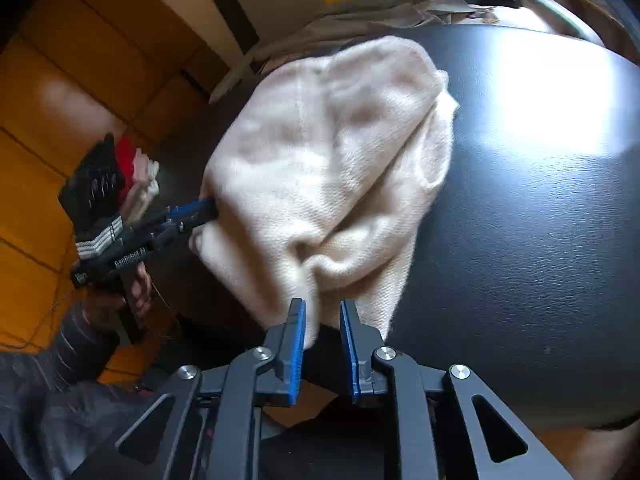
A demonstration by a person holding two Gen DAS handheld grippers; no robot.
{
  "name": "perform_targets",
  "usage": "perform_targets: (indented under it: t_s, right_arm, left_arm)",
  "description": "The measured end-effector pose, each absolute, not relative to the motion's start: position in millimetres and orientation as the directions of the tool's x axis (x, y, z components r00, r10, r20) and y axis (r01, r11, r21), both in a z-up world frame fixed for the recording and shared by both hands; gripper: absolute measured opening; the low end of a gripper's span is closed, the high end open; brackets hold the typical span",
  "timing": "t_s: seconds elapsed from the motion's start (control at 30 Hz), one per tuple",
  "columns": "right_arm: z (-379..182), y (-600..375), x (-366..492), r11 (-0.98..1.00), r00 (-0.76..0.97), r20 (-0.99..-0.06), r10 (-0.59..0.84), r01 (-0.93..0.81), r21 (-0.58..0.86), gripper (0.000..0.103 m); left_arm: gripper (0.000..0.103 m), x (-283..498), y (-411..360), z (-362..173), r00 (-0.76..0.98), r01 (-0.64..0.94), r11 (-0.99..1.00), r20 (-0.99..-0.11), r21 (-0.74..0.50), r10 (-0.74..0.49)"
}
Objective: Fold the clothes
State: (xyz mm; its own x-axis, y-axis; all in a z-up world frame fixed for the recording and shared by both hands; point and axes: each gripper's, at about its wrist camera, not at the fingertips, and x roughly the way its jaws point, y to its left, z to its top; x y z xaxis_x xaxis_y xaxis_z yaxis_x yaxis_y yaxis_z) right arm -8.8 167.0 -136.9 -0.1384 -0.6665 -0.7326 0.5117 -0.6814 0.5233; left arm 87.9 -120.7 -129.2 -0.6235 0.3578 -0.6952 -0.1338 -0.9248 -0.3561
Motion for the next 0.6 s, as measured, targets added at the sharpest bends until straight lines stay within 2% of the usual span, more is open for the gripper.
perform_targets:
  t_s: [0.03,0.07,0.1,0.17,0.27,0.37,0.4,0.43,0.47,0.5,0.6]
  right_arm:
    - [-128,174,-18,-0.661,-0.18,-0.677,-0.714,0.49,0.568,0.043]
    - [-123,178,-26,-0.656,-0.216,-0.645,-0.734,0.472,0.589,0.069]
    - [-120,182,-34,-0.652,-0.251,-0.615,-0.747,0.455,0.607,0.085]
    - [-121,184,-54,-0.646,-0.308,-0.57,-0.762,0.42,0.637,0.085]
    - [-130,171,-84,-0.656,-0.329,-0.568,-0.754,0.385,0.649,0.072]
    - [-143,154,-103,-0.682,-0.327,-0.599,-0.731,0.358,0.638,0.069]
    - [-147,149,-107,-0.692,-0.325,-0.612,-0.721,0.348,0.632,0.051]
    - [-147,144,-107,-0.711,-0.336,-0.627,-0.703,0.366,0.6,0.039]
    - [-147,137,-107,-0.74,-0.341,-0.66,-0.669,0.384,0.552,0.018]
    - [-146,131,-107,-0.768,-0.345,-0.694,-0.632,0.401,0.5,0.013]
    - [-128,116,-105,-0.817,-0.393,-0.753,-0.527,0.478,0.322,0.01]
  left_arm:
    - [0.026,88,-121,-130,-0.622,-0.135,-0.924,-0.695,-0.358,0.36]
    - [0.026,89,-121,-130,-0.623,-0.133,-0.924,-0.694,-0.359,0.36]
    - [0.026,89,-121,-130,-0.625,-0.129,-0.922,-0.692,-0.364,0.361]
    - [0.026,89,-122,-128,-0.633,-0.118,-0.919,-0.684,-0.376,0.362]
    - [0.026,91,-124,-125,-0.647,-0.122,-0.908,-0.662,-0.4,0.378]
    - [0.026,95,-124,-125,-0.658,-0.121,-0.911,-0.655,-0.393,0.37]
    - [0.026,97,-125,-126,-0.661,-0.119,-0.908,-0.65,-0.401,0.374]
    - [0.026,98,-126,-126,-0.664,-0.117,-0.905,-0.645,-0.409,0.378]
    - [0.026,99,-127,-127,-0.666,-0.117,-0.902,-0.64,-0.416,0.382]
    - [0.026,99,-127,-128,-0.668,-0.119,-0.899,-0.635,-0.422,0.387]
    - [0.026,101,-129,-129,-0.671,-0.123,-0.892,-0.626,-0.435,0.397]
